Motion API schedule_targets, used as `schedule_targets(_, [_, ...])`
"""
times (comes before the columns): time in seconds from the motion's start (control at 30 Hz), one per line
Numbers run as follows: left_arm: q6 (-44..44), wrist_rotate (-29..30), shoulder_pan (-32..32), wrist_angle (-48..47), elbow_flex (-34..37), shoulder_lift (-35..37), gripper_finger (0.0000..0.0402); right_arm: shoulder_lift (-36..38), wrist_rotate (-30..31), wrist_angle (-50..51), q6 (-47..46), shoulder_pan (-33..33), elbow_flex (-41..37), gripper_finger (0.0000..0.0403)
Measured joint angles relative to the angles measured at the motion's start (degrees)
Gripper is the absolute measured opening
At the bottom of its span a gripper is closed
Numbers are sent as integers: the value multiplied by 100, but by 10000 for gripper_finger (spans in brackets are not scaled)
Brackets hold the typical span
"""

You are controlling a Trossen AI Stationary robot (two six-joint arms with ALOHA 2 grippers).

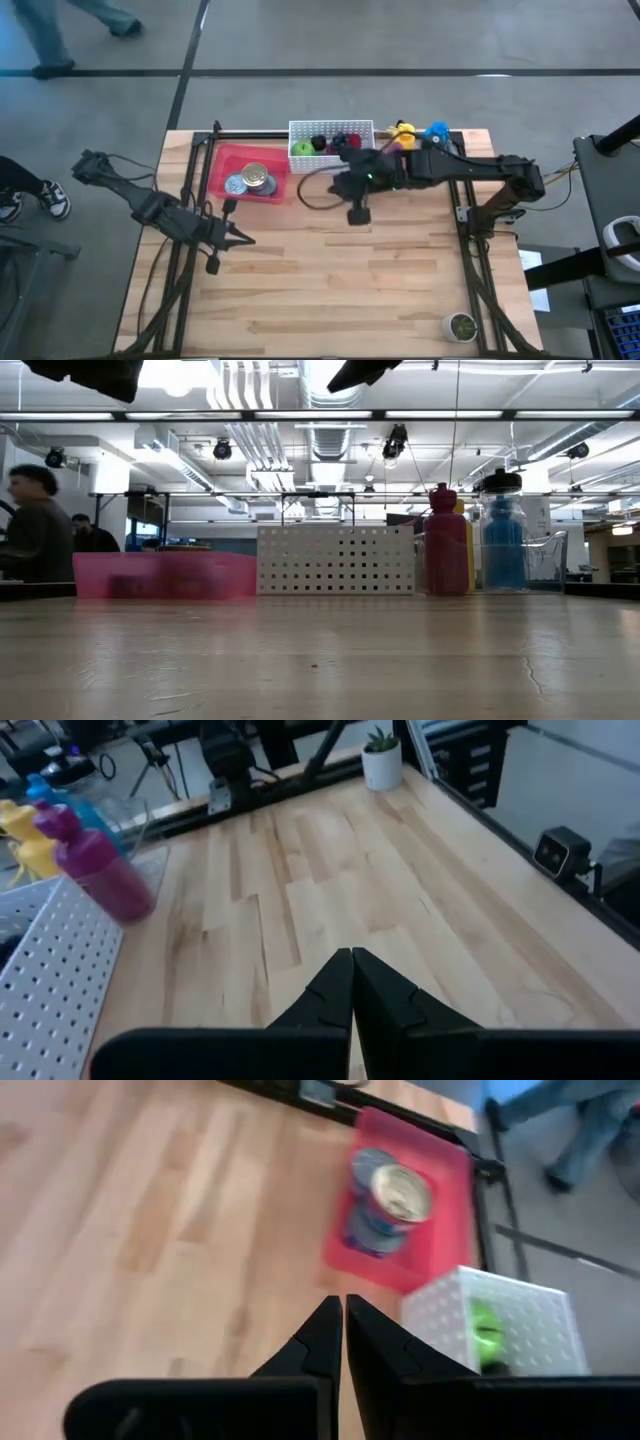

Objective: Pick & Place Food Item
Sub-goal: Return to Home Position

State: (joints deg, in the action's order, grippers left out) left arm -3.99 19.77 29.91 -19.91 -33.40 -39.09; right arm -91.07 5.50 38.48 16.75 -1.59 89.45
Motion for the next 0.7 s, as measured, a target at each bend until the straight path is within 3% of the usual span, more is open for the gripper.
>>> schedule_targets(0.23, [-89,83,-2,101,463,732,9,465,-921,-173,-95,493,-709,13])
schedule_targets(0.43, [65,83,-2,461,1068,1632,9,1027,-990,-889,-347,847,-1701,13])
schedule_targets(0.7, [-46,225,-5,318,1307,2741,9,2397,-999,-2482,-568,1182,-3326,13])
